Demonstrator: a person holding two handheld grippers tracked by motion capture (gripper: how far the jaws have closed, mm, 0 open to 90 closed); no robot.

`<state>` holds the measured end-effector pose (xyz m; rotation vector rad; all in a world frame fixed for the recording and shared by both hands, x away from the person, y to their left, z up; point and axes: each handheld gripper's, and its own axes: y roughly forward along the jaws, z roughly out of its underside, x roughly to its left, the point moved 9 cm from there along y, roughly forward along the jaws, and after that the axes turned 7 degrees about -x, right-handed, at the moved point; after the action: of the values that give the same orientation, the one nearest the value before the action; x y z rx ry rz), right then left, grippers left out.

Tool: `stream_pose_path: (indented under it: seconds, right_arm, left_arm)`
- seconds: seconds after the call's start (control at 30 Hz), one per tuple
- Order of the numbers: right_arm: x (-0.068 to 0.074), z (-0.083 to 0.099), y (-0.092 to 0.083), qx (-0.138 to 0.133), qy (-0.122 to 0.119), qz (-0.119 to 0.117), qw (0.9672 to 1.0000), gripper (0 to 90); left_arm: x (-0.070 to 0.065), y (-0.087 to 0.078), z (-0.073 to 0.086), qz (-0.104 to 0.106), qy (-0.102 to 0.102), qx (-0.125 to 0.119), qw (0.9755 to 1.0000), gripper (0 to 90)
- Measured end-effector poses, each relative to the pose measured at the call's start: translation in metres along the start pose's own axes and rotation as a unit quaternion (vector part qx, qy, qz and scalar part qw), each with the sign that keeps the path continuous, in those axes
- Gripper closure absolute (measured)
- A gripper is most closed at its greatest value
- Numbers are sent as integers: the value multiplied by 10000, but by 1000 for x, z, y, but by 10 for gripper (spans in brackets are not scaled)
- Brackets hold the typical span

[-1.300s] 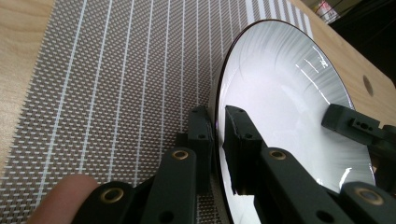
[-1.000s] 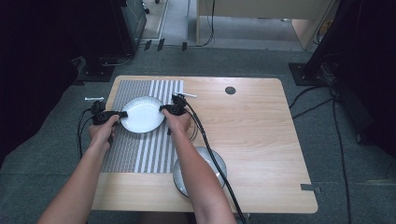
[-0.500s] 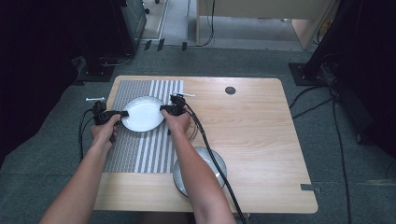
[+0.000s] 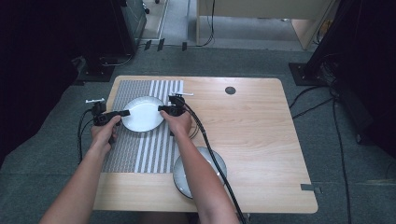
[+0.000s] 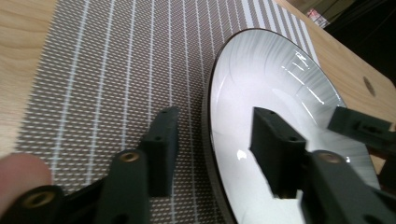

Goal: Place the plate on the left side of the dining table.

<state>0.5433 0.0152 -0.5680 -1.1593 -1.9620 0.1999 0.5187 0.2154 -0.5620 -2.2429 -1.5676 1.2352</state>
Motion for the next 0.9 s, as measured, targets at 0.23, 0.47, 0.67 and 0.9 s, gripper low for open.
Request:
stream_pose_path:
  seconds: [0.23,0.47,0.67,0.9]
  right_arm:
    - [5,-5,-11,-91,-453,-150,9988,497]
    - [-7,-11,-26,-282,-414,-40,9987,478]
    - [-18,-14,-41,-367,-561,79,9977,433]
    - [-26,-19,-61,-503,-748,190,9957,413]
  left_arm:
    - [4,-10,5,-66,401,-58,9992,294]
    - [8,-16,8,-549,736,-334,9952,377]
    - [6,-22,7,-457,601,-429,9962,367]
    - [-6,-35,8,-321,624,-454,9965,314]
